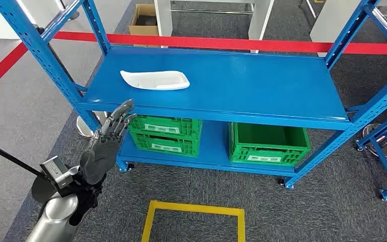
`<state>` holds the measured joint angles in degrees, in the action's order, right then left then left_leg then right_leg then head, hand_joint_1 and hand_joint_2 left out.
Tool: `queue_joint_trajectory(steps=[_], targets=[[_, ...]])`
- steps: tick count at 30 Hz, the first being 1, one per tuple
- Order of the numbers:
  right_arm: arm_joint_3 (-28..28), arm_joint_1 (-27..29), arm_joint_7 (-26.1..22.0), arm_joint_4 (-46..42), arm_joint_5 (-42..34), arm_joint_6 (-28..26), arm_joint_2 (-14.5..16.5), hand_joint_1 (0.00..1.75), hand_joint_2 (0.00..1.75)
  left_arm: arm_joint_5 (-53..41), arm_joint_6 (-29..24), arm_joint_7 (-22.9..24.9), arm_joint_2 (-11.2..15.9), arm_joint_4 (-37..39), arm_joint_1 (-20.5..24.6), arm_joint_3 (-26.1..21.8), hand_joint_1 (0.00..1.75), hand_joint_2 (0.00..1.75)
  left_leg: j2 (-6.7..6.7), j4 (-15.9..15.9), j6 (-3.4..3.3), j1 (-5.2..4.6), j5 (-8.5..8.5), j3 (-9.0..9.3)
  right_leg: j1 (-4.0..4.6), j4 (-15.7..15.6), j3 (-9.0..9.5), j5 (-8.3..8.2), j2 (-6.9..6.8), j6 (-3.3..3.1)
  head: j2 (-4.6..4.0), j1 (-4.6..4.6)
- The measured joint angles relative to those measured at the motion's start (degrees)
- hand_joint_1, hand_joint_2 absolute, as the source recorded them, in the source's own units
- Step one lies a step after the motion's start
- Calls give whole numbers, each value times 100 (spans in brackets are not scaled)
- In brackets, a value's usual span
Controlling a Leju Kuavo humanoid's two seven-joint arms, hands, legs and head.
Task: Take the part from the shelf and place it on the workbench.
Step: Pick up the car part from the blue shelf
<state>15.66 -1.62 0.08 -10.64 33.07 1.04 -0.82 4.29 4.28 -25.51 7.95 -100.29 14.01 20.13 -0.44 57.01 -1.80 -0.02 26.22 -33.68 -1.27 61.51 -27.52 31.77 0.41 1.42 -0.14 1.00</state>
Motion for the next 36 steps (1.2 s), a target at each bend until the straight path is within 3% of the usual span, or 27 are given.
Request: queue_joint_trajectory(steps=[2, 4, 6, 7, 8, 10, 11, 12, 14, 15, 17, 19, 21, 22, 23, 25, 27, 30, 32, 35, 36], targets=[[0, -10, 13, 0, -6, 3, -2, 0, 0, 0, 3, -5, -4, 29, 25, 3, 0, 0, 3, -5, -25, 0, 52, 55, 1, 403, -273, 33, 0, 7, 1, -11], [2, -11, 41, 0, -29, 8, -8, 0, 0, -2, 21, -10, -17, 92, 53, 21, 0, 0, 1, -11, -57, -1, 163, 168, 6, 1086, -813, 269, 0, 29, 1, -24], [9, 21, 59, 2, -70, 12, -3, 0, 0, -21, 52, -7, -39, 159, 68, 62, 0, 0, -15, -11, -61, -2, 292, 318, 12, 1292, -1178, 483, 0, 47, 1, -28], [15, 39, 61, 3, -92, 13, 5, 0, 0, -36, 71, -5, -49, 191, 83, 86, 0, 0, -24, -11, -52, -2, 366, 415, 12, 1132, -1230, 420, 0, 48, 1, -30], [26, 53, 62, 4, -113, 13, 14, 0, 0, -51, 87, -4, -57, 224, 103, 111, 0, 0, -27, -11, -39, -1, 444, 520, 12, 820, -1206, 216, -2, 41, 1, -33], [64, 67, 55, 13, -147, 14, 35, 0, 0, -69, 127, 5, -69, 302, 164, 160, 0, 0, -27, -6, 9, -9, 606, 682, 19, 134, -1091, -421, -22, 9, 1, -37], [85, 63, 42, 19, -165, 15, 51, 0, 0, -79, 153, 23, -74, 344, 211, 187, 0, 0, -27, -9, 44, -17, 677, 732, 31, -60, -1041, -638, -30, -20, 1, -35], [103, 60, 21, 24, -182, 15, 77, 0, 0, -96, 185, 47, -81, 380, 273, 212, 0, 0, -29, -7, 82, -20, 723, 774, 47, -145, -1015, -750, -33, -58, 0, -32], [130, 41, -37, 26, -204, 20, 142, 0, 0, -122, 237, 106, -92, 420, 426, 252, 0, 0, -31, 51, 146, -17, 731, 802, 57, -152, -945, -693, -19, -141, 1, -26], [139, 37, -75, 26, -205, 24, 177, 0, 0, -125, 251, 137, -97, 427, 502, 266, 0, 0, -26, 185, 172, -11, 689, 757, 45, -168, -892, -661, -14, -178, 0, -22], [149, 14, -150, 26, -180, 32, 237, 0, 0, -92, 265, 238, -98, 442, 636, 288, 0, 0, -10, 739, 230, 2, 649, 416, 19, -194, -751, -575, -6, -230, 1, -1], [150, -5, -212, 26, -144, 34, 281, 0, 0, -35, 271, 360, -98, 458, 735, 312, 0, 0, 4, 1391, 285, 21, 852, -108, 15, -204, -634, -464, 3, -251, 1, 13], [152, -12, -266, 26, -131, 33, 312, 0, 0, 5, 260, 454, -97, 478, 803, 340, 0, 0, 11, 1634, 306, 27, 1105, -502, 14, -204, -501, -342, 15, -250, 0, 13], [154, -13, -291, 26, -132, 31, 322, 0, 0, 22, 251, 483, -96, 491, 831, 354, 0, 0, 13, 1532, 300, 26, 1088, -583, 14, -204, -419, -279, 21, -247, 0, 14], [157, -15, -309, 26, -136, 28, 327, 0, 0, 40, 244, 490, -95, 509, 861, 369, 0, 0, 13, 1269, 284, 23, 910, -583, 15, -206, -329, -213, 27, -240, 1, 13], [176, -19, -330, 27, -155, 19, 333, 0, 0, 88, 238, 454, -87, 578, 934, 401, 0, 0, 15, 581, 222, 2, 273, -480, 19, -216, -183, -84, 39, -212, 1, 11], [214, -38, -328, 30, -185, 7, 335, 0, 0, 138, 235, 391, -74, 682, 1020, 445, 0, 0, 11, 208, 151, -31, -136, -385, 26, -250, -98, 7, 53, -153, 1, 13], [269, -66, -298, 29, -225, -9, 331, 0, 0, 210, 216, 302, -48, 783, 1172, 512, 0, 0, -3, 131, 73, -29, -166, -278, 34, -323, 10, 78, 53, -57, 1, 20], [299, -84, -282, 27, -237, -20, 330, 0, 0, 305, 190, 254, -39, 822, 1259, 560, 0, 0, 4, 58, 13, 1, -133, -190, 38, -55, -100, 231, 32, -9, 1, 14], [353, -81, -273, 27, -237, -33, 330, 0, 0, 473, 74, 262, -24, 872, 1284, 642, 0, 0, 12, 31, -54, 2, -43, -98, 38, 1089, -840, 573, 18, 25, 1, 5], [369, -69, -269, 27, -232, -34, 329, 0, 0, 472, 1, 278, -13, 879, 1270, 661, 0, 0, 6, 31, -58, -1, -8, -64, 38, 1328, -1053, 561, 18, 27, 1, 6]])
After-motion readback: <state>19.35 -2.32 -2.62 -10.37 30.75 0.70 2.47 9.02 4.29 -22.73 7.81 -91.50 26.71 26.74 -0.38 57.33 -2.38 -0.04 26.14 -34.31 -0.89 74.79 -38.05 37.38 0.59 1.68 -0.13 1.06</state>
